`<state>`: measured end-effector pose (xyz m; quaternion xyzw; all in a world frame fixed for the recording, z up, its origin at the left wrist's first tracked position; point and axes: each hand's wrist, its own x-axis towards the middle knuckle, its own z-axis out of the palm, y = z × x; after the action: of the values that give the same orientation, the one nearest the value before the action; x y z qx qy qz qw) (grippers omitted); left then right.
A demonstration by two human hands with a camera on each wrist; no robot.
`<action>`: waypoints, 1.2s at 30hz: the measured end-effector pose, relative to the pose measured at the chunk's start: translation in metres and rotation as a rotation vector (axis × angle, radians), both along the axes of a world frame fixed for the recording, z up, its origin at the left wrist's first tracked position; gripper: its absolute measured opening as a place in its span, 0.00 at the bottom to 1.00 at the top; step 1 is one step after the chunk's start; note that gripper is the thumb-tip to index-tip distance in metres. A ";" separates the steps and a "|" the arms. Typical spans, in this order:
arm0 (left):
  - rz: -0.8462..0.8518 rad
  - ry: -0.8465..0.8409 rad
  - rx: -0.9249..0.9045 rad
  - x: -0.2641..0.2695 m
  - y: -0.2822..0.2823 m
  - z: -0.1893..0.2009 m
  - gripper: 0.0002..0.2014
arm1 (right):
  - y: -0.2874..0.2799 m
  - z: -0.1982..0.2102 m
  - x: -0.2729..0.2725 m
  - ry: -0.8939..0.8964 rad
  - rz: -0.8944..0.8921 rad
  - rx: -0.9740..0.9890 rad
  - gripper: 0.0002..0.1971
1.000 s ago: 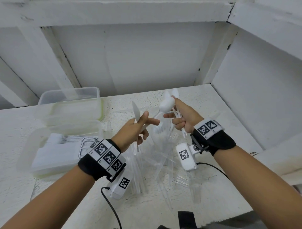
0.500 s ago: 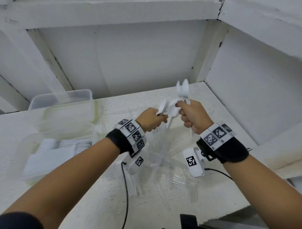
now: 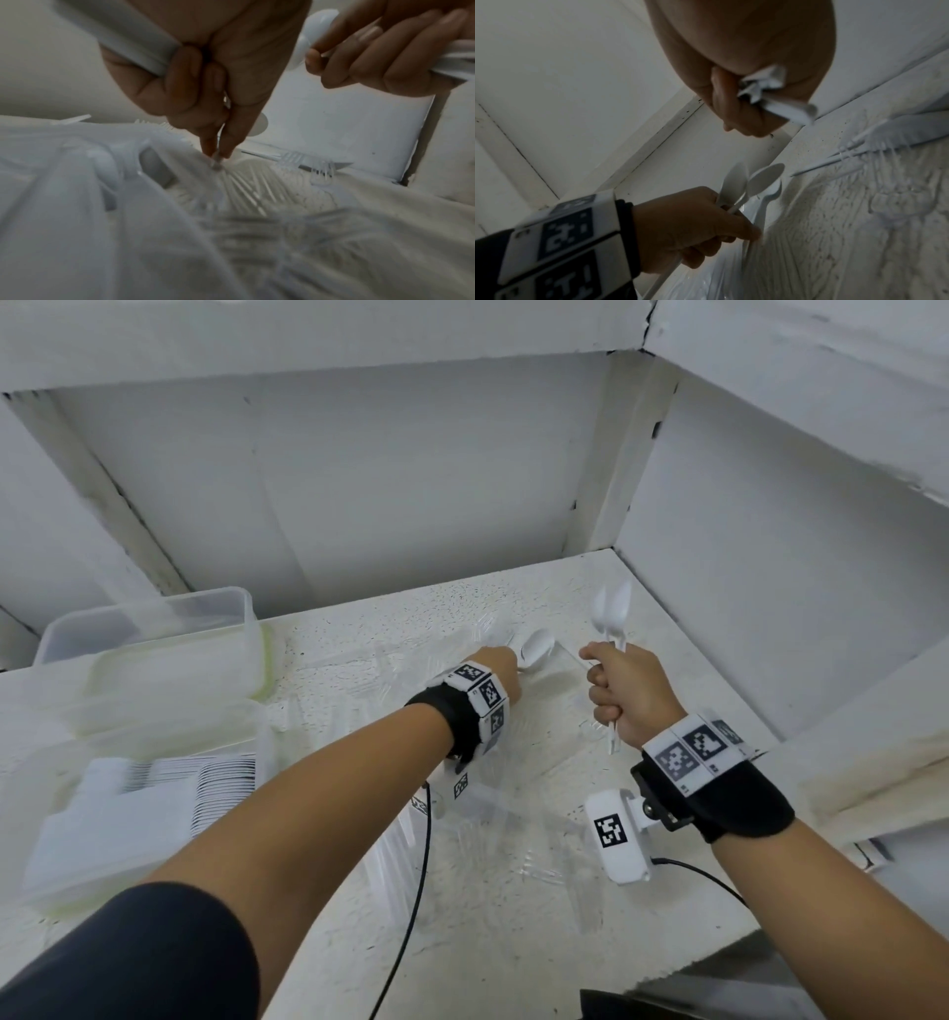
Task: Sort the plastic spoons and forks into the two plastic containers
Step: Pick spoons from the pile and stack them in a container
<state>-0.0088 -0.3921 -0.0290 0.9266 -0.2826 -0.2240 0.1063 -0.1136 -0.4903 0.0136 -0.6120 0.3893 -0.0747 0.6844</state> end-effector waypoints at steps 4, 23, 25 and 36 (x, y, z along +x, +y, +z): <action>0.092 -0.003 -0.026 0.003 0.002 0.000 0.16 | 0.002 -0.001 -0.001 -0.005 0.007 -0.008 0.01; 0.251 0.483 -0.782 -0.047 0.131 0.087 0.02 | 0.054 0.037 -0.001 -0.291 0.133 -0.202 0.12; 0.258 0.458 -0.744 -0.055 0.148 0.082 0.04 | 0.067 0.034 0.000 -0.279 0.154 -0.197 0.18; 0.521 0.738 -0.935 -0.089 0.204 0.066 0.31 | 0.131 0.026 -0.010 -0.417 0.531 -0.117 0.06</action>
<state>-0.0973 -0.1883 0.0371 0.6828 -0.0611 -0.3480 0.6395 -0.1234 -0.3594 0.0395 -0.7017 0.0632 -0.0396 0.7086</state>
